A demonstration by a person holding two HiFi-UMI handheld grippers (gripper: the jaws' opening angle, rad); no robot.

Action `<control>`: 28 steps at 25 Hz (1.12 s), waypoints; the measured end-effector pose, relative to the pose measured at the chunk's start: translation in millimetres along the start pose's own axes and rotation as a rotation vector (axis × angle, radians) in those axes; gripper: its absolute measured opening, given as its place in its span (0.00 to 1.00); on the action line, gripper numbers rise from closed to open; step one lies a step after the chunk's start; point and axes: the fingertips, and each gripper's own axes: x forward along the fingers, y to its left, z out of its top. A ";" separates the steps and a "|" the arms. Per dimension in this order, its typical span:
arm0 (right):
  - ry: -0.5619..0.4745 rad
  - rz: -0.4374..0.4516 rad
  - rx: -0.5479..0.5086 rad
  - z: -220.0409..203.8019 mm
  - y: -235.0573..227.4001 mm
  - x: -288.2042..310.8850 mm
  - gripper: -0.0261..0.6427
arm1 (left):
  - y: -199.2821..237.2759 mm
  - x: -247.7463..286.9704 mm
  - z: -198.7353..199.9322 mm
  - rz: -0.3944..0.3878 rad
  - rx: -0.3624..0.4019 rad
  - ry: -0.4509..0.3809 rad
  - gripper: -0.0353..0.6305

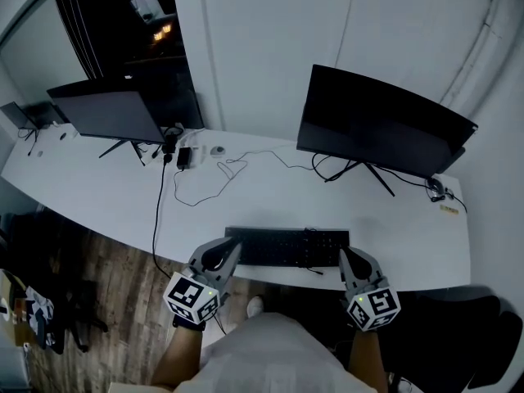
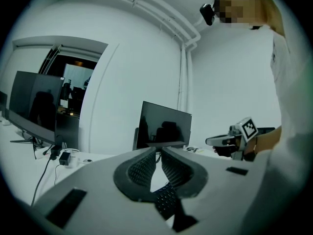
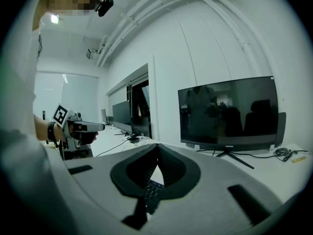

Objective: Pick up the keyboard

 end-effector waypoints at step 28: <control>0.135 -0.051 0.026 -32.0 -3.8 70.5 0.05 | 63.7 48.9 -16.8 -0.091 -0.025 0.034 0.10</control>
